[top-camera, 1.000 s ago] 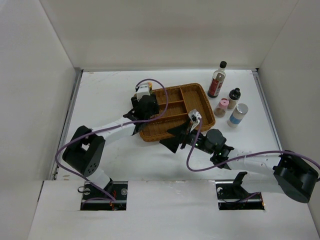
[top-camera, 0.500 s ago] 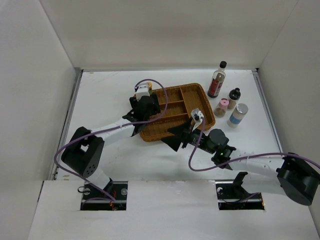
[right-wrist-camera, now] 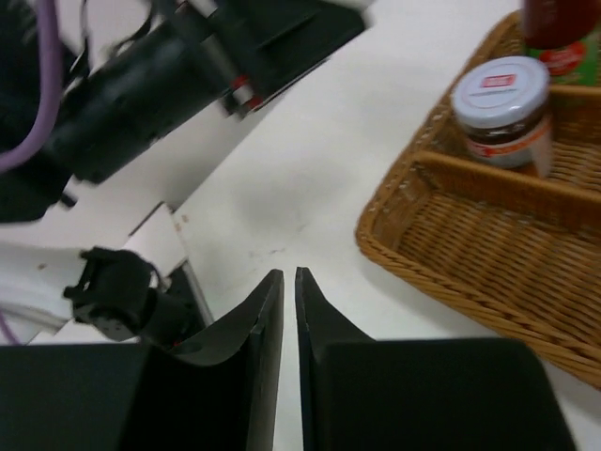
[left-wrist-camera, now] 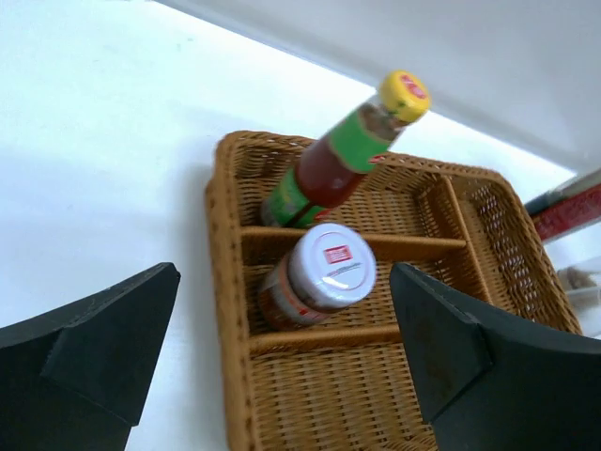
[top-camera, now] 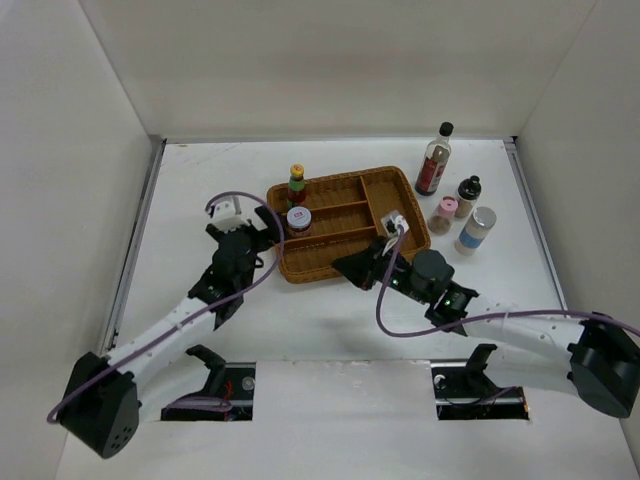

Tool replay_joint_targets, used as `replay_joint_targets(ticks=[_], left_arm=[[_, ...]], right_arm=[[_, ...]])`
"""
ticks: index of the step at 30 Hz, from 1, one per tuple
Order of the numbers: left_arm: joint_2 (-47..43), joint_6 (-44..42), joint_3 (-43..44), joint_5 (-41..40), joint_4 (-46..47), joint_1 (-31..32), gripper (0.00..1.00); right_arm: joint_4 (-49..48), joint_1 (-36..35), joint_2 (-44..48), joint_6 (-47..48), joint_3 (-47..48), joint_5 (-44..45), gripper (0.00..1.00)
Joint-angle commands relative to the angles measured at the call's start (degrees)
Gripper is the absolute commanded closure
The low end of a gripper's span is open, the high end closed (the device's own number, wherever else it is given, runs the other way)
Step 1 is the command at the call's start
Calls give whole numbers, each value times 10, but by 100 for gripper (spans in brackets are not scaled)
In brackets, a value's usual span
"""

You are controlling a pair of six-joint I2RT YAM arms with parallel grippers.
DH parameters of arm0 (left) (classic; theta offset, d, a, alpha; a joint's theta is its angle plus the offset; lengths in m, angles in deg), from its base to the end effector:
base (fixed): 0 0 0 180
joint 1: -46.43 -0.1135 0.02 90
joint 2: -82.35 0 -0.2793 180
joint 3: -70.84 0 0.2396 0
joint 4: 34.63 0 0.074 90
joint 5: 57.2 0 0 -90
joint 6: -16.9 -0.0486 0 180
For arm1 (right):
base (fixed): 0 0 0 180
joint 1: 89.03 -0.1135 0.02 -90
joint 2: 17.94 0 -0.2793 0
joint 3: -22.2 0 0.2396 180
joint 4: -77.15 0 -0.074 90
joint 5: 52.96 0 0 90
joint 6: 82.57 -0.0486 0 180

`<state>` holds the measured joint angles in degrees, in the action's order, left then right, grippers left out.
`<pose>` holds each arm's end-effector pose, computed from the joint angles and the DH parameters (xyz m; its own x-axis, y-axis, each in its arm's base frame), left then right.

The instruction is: Organize the condiment bottles

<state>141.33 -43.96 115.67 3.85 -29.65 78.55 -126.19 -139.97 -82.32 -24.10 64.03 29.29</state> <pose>0.2017 -0.0989 0.2757 -0.1474 -0.4106 -0.8998 -0.0128 0.9105 -0.4133 0.1478 0.1925 0.2751 -0.4394 0.2809 -0.8533 -0.7328 0.4374 0.5213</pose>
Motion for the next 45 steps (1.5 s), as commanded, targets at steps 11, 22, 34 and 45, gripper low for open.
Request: replay_joint_targets(ticks=[11,22,34,45], left_arm=[[-237,134,-217,-1,-9,-125,0],[-157,137,-240,7,85,-69,0],[-166,141,-252,8,95,-63,0],[-149,143,-256,21,115,-66,0]], right_arm=[[384,200,111,93,152,435,27],[451,412,20,125,204,474,0],[410,456,-110,105,221,422,0],[338,393,3,109,137,515,40]])
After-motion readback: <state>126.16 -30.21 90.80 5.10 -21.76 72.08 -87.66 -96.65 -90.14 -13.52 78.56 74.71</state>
